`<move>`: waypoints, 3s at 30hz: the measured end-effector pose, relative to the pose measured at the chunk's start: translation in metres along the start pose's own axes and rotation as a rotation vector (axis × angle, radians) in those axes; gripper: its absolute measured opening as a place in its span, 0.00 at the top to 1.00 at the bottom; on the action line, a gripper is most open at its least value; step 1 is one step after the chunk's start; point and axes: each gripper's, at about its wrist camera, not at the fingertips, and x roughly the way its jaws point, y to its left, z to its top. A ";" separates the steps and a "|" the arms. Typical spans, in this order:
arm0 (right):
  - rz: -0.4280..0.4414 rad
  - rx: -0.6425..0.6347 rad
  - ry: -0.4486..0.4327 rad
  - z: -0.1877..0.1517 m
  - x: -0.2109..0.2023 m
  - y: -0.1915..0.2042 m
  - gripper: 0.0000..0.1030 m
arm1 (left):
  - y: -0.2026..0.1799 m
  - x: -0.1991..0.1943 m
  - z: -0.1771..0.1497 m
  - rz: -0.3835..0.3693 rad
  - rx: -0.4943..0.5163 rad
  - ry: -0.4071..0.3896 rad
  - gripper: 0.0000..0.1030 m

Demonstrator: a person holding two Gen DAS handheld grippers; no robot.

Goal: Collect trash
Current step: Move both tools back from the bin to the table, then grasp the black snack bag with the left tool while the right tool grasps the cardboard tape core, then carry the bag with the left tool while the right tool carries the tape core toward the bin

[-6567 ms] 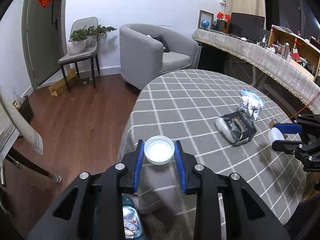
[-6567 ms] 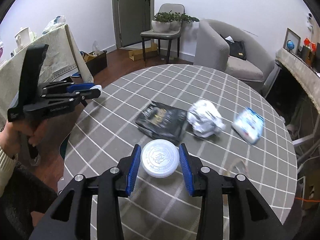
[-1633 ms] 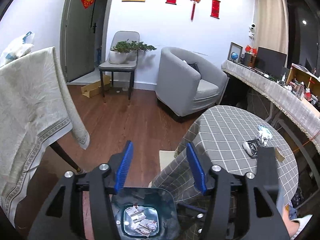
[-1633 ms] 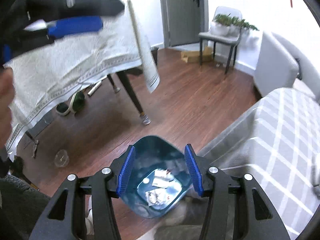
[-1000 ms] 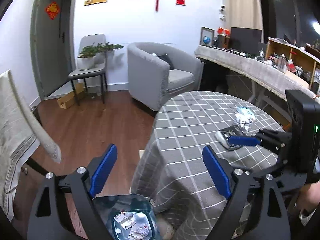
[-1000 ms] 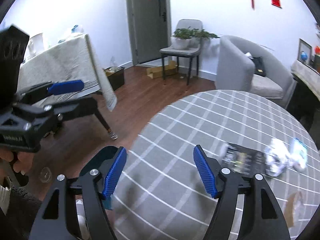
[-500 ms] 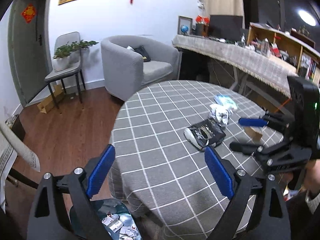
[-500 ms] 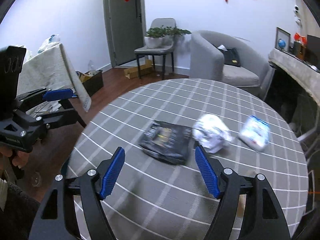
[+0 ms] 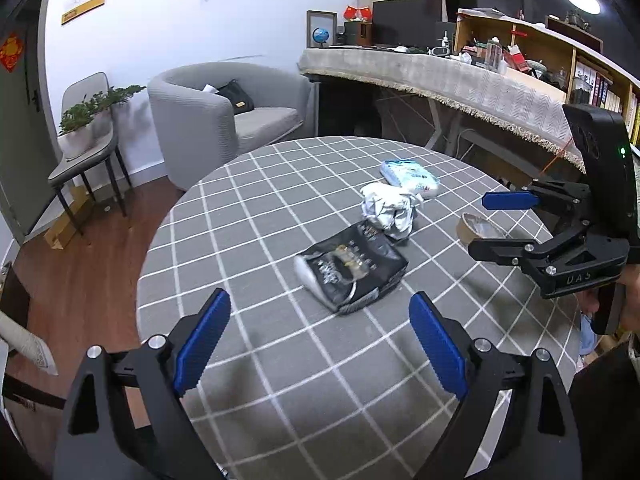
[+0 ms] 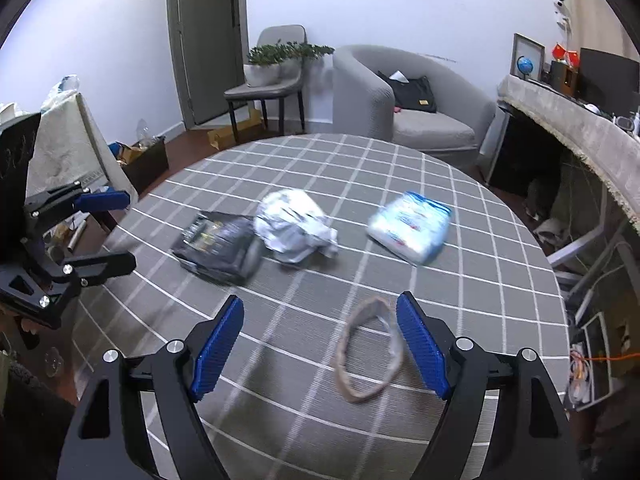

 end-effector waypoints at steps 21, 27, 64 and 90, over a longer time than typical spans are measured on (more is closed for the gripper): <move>0.054 -0.034 0.104 -0.015 0.015 -0.044 0.57 | -0.022 0.053 0.018 -0.041 0.147 0.103 0.10; 0.093 -0.053 0.097 -0.009 0.019 -0.046 0.63 | -0.019 0.065 0.023 -0.038 0.161 0.120 0.10; 0.132 -0.044 -0.103 0.071 0.019 -0.011 0.63 | 0.003 0.067 0.024 -0.200 0.148 0.144 0.29; 0.204 -0.090 -0.095 0.073 0.042 0.110 0.63 | 0.088 -0.029 -0.031 0.049 -0.202 0.032 0.29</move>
